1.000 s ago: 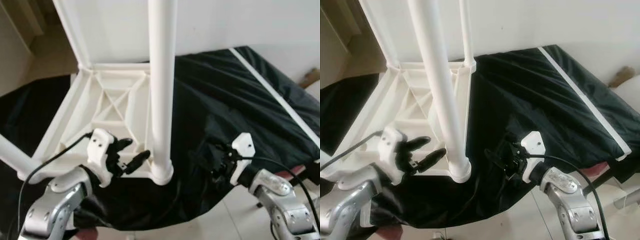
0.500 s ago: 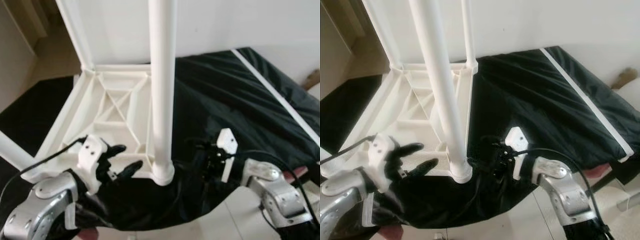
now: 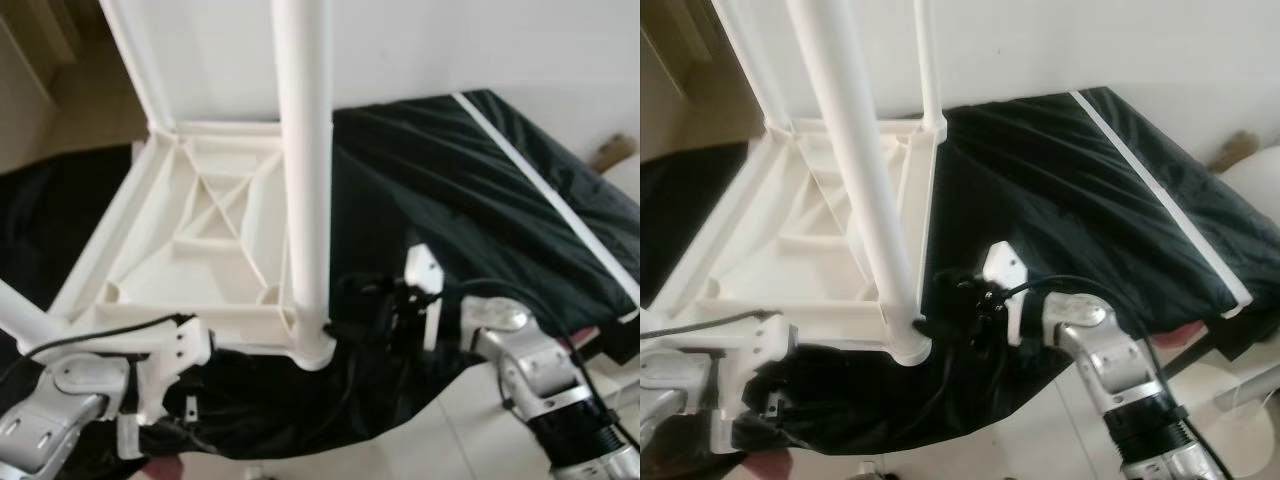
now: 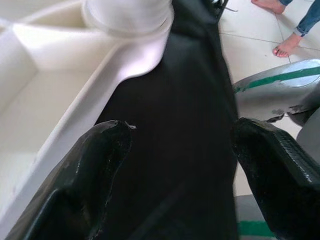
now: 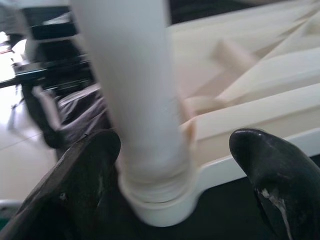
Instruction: Building children table
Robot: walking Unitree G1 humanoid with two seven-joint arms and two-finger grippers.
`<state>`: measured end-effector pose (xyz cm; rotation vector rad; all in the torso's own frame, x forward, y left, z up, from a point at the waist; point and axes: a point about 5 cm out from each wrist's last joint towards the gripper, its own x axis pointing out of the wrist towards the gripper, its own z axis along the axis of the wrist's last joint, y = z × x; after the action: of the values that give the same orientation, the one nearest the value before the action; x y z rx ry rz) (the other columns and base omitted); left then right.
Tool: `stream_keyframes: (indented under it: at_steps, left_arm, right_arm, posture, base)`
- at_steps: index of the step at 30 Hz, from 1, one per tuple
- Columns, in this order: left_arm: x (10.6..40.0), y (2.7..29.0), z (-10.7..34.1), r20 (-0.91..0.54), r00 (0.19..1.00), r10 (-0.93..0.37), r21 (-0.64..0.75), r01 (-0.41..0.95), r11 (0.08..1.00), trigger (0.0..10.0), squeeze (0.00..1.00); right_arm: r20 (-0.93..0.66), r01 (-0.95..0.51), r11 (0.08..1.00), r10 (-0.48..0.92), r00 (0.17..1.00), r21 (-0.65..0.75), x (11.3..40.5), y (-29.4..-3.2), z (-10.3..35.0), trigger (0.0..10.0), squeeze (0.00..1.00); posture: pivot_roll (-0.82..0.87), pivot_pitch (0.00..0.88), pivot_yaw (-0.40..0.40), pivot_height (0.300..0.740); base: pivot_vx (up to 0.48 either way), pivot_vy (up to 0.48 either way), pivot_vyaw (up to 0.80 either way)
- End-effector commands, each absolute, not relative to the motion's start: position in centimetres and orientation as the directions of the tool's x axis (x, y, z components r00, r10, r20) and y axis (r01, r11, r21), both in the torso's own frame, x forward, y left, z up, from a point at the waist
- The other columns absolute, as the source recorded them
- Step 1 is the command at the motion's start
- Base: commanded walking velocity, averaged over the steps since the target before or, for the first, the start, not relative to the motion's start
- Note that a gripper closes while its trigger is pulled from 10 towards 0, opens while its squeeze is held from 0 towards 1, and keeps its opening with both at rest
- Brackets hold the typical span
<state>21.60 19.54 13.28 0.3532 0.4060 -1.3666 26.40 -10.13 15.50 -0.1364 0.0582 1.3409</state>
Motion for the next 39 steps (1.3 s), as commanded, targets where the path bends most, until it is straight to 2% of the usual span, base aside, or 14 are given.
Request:
stream_keyframes:
  at_steps: [1, 2, 6, 11, 18, 22, 28, 31, 32, 33, 36, 37, 38, 39]
  left_arm:
    - [21.6, 19.7, 13.2, -0.493, 0.152, -0.856, 0.02, 0.986, 0.164, 10.0, 0.0]
    - [21.6, 20.1, 13.7, -0.479, 0.131, -0.868, 0.007, 0.989, 0.145, 10.0, 0.0]
    - [21.3, 21.1, 14.5, -0.466, 0.095, -0.88, -0.02, 0.993, 0.118, 10.0, 0.0]
    - [21.6, 22.4, 15.0, -0.493, 0.114, -0.862, 0.004, 0.992, 0.129, 10.0, 0.0]
    - [22.0, 23.3, 16.1, -0.505, 0.127, -0.853, 0.013, 0.99, 0.14, 10.0, 0.0]
    - [21.4, 24.1, 17.0, -0.513, 0.076, -0.855, -0.03, 0.994, 0.106, 10.0, 0.0]
    - [21.5, 24.3, 17.2, -0.516, 0.08, -0.853, -0.021, 0.994, 0.105, 10.0, 0.0]
    - [21.7, 24.6, 17.3, -0.521, 0.091, -0.849, -0.014, 0.993, 0.115, 10.0, 0.0]
    - [22.4, 24.9, 17.3, -0.521, 0.134, -0.843, 0.01, 0.988, 0.151, 10.0, 0.0]
    - [22.4, 24.9, 17.3, -0.521, 0.134, -0.843, 0.01, 0.988, 0.151, 10.0, 0.0]
    - [23.8, 24.9, 16.7, -0.527, 0.224, -0.82, 0.081, 0.973, 0.214, 10.0, 0.0]
    - [24.6, 24.5, 16.1, -0.526, 0.282, -0.802, 0.138, 0.959, 0.246, 10.0, 0.0]
    - [25.5, 24.1, 15.1, -0.544, 0.351, -0.762, 0.195, 0.936, 0.292, 10.0, 0.0]
    - [26.2, 23.9, 14.2, -0.566, 0.406, -0.717, 0.266, 0.914, 0.307, 10.0, 0.0]
  right_arm:
    - [-0.127, -0.978, 0.2, 0.97, 0.206, -0.054, 26.3, -10.1, 15.5, 10.0, 0.0]
    - [-0.151, -0.986, 0.157, 0.975, 0.163, -0.051, 26.0, -10.3, 15.5, 10.0, 0.0]
    - [-0.173, -0.991, 0.126, 0.976, 0.133, -0.052, 25.7, -11.4, 15.9, 10.0, 0.0]
    - [-0.156, -0.986, 0.146, 0.975, 0.157, -0.077, 26.3, -11.6, 16.4, 10.0, 0.0]
    - [-0.129, -0.992, 0.113, 0.984, 0.121, -0.064, 26.7, -10.6, 16.6, 10.0, 0.0]
    - [-0.128, -0.998, 0.046, 0.99, 0.052, -0.051, 26.5, -9.8, 16.5, 10.0, 0.0]
    - [-0.122, -0.997, 0.047, 0.991, 0.054, -0.065, 26.6, -9.1, 16.2, 10.0, 0.0]
    - [-0.112, -0.996, 0.046, 0.992, 0.054, -0.072, 26.6, -8.5, 16.0, 10.0, 0.0]
    - [-0.097, -0.995, 0.056, 0.993, 0.064, -0.081, 26.8, -7.8, 15.9, 10.0, 0.0]
    - [-0.097, -0.995, 0.056, 0.993, 0.064, -0.081, 26.8, -7.8, 15.9, 10.0, 0.0]
    - [-0.065, -0.991, 0.092, 0.993, 0.098, -0.094, 27.1, -7.0, 15.8, 10.0, 0.0]
    - [-0.041, -0.989, 0.121, 0.991, 0.125, -0.089, 27.2, -6.6, 15.7, 10.0, 0.0]
    - [-0.018, -0.988, 0.141, 0.99, 0.142, -0.069, 27.1, -6.3, 15.6, 4.7, 0.0]
    - [-0.002, -0.988, 0.148, 0.989, 0.148, -0.048, 26.9, -6.1, 15.5, 1.3, 0.0]
  posture:
    - [0.05, 0.155, -0.003, 0.74]
    - [0.04, 0.166, 0.0, 0.74]
    - [0.04, 0.17, -0.004, 0.74]
    - [0.04, 0.168, -0.003, 0.74]
    - [0.06, 0.161, -0.003, 0.74]
    - [0.09, 0.149, 0.003, 0.74]
    - [0.1, 0.139, 0.003, 0.74]
    - [0.11, 0.133, 0.002, 0.74]
    - [0.11, 0.128, 0.004, 0.74]
    - [0.11, 0.128, 0.004, 0.74]
    - [0.12, 0.114, 0.005, 0.74]
    - [0.12, 0.112, 0.005, 0.74]
    - [0.12, 0.105, 0.004, 0.74]
    - [0.12, 0.104, 0.002, 0.74]
  base:
    - [0.0, 0.0, 0.0]
    - [0.0, 0.0, 0.0]
    - [0.0, 0.0, 0.0]
    - [0.0, 0.0, 0.0]
    - [0.0, 0.0, 0.0]
    - [0.0, 0.0, 0.0]
    - [0.0, 0.0, 0.0]
    - [0.0, 0.0, 0.0]
    - [0.0, 0.0, 0.0]
    - [0.0, 0.0, 0.0]
    - [0.0, 0.0, 0.0]
    - [0.0, 0.0, 0.0]
    - [0.0, 0.0, 0.0]
    - [0.0, 0.0, 0.0]
